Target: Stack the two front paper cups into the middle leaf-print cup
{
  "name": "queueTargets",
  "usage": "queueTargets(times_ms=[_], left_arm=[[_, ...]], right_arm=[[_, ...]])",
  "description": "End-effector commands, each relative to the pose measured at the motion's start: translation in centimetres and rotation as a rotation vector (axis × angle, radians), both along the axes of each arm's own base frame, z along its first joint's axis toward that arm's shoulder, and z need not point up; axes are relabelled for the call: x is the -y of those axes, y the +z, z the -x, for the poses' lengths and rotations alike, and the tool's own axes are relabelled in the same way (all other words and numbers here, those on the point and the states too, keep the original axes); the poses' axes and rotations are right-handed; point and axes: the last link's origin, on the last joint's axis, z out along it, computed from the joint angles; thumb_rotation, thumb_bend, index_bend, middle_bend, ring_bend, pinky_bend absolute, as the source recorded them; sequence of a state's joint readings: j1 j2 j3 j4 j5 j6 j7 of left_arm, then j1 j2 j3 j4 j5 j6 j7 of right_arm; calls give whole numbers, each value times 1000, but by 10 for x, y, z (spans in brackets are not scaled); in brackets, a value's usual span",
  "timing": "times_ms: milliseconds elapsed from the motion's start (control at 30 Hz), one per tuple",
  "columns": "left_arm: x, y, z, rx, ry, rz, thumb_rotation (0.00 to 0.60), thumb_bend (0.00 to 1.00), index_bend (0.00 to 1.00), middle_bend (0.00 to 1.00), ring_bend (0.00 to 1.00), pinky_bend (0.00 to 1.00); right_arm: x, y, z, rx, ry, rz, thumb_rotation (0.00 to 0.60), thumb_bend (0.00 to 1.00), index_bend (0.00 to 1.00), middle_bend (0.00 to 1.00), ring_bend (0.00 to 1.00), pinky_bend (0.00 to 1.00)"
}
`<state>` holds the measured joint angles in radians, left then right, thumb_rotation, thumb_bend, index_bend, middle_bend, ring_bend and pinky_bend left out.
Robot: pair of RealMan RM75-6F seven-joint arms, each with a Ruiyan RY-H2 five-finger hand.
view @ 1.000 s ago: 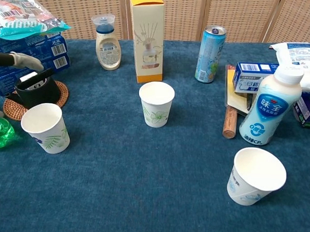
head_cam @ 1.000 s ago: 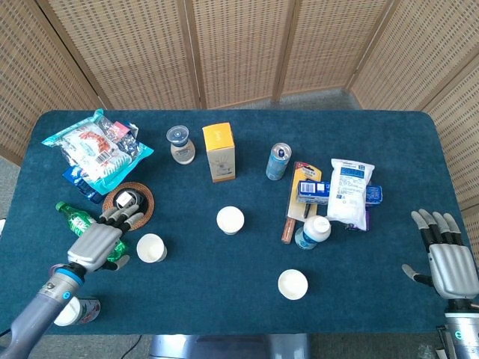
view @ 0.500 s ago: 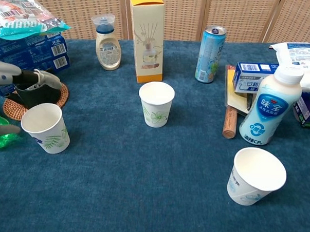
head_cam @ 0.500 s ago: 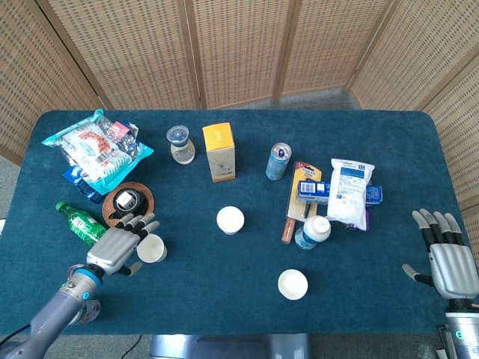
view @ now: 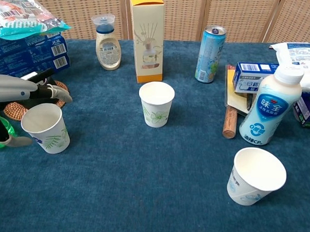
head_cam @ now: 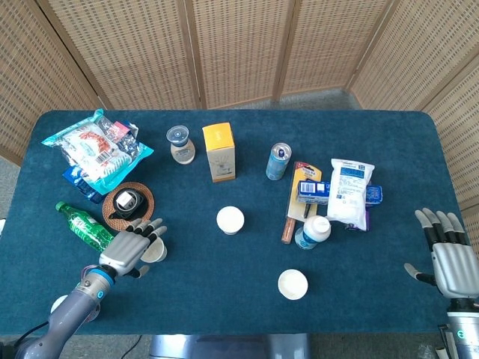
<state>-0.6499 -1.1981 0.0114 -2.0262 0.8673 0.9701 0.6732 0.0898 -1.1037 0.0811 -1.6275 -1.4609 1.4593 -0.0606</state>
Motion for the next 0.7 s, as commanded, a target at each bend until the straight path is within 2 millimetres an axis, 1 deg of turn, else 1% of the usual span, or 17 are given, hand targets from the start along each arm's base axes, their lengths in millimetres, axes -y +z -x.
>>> queueTargets(times_ms=[33, 67, 133, 233, 300, 467, 700], left_arm=[[0, -3, 1, -8, 12, 10, 600, 374, 0, 1, 0, 216], [-1, -4, 1, -12, 14, 11, 600, 374, 0, 5, 0, 244], [-2, -5, 0, -12, 14, 7, 600, 373, 6, 56, 55, 324], [-3, -7, -1, -11, 15, 2, 600, 378, 69, 136, 169, 450], [-3, -8, -1, -17, 11, -2, 600, 382, 106, 161, 202, 505], [-4, -9, -1, -21, 11, -19, 600, 388, 173, 218, 246, 527], [-4, -7, -2, -24, -3, -42, 600, 389, 192, 235, 257, 537]], right_arm=[[0, 0, 2, 2, -7, 2, 600, 141, 0, 0, 0, 0], [1, 0, 3, 2, -12, 3, 600, 141, 0, 0, 0, 0], [1, 1, 4, 2, -16, 4, 600, 141, 0, 0, 0, 0], [1, 1, 5, 1, -19, 6, 600, 142, 0, 0, 0, 0], [1, 1, 5, 0, -20, 6, 600, 141, 0, 0, 0, 0], [2, 0, 6, 1, -25, 5, 600, 141, 0, 0, 0, 0], [2, 0, 8, 2, -31, 2, 600, 143, 0, 0, 0, 0]])
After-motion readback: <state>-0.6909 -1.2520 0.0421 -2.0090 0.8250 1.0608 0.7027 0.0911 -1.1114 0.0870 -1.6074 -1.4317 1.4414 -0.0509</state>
